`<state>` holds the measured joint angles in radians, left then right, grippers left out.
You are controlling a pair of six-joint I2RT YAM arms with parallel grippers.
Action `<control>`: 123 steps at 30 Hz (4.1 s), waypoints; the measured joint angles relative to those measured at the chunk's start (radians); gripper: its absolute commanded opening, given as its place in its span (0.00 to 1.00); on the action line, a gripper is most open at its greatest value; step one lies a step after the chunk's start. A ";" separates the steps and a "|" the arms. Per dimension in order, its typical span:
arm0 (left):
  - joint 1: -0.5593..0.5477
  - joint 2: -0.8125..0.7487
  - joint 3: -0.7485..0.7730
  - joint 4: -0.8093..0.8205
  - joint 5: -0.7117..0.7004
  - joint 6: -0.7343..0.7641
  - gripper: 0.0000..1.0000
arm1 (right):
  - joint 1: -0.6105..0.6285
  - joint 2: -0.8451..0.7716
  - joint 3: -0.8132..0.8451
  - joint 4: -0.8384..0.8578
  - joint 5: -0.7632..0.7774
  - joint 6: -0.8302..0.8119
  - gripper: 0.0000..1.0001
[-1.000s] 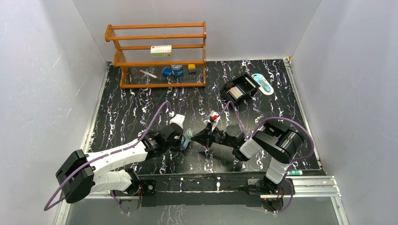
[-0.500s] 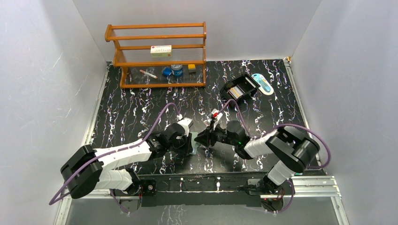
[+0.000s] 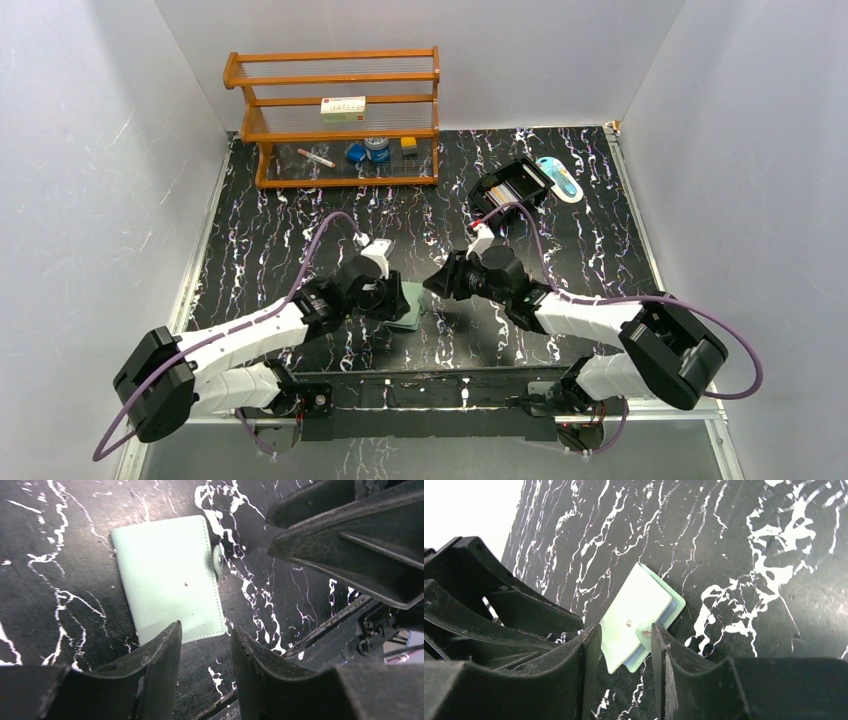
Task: Put the credit cards into the card holder
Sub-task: Close the card holder at the center of the board.
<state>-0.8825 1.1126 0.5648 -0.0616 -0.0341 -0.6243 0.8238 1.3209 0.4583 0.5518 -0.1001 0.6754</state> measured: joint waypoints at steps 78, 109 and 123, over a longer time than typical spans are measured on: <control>0.129 0.305 0.071 0.005 0.154 -0.079 0.27 | 0.187 0.337 0.490 -0.699 0.313 0.087 0.20; 0.278 0.212 0.064 -0.013 0.250 -0.142 0.33 | 0.171 0.309 0.516 -0.751 0.266 -0.026 0.24; 0.284 0.269 0.064 0.037 0.293 -0.133 0.25 | 0.165 0.350 0.527 -0.751 0.253 -0.026 0.22</control>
<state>-0.5983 1.3819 0.6289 -0.0250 0.2588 -0.7570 0.9886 1.6711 0.9852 -0.1993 0.1528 0.6498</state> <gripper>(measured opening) 0.276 0.228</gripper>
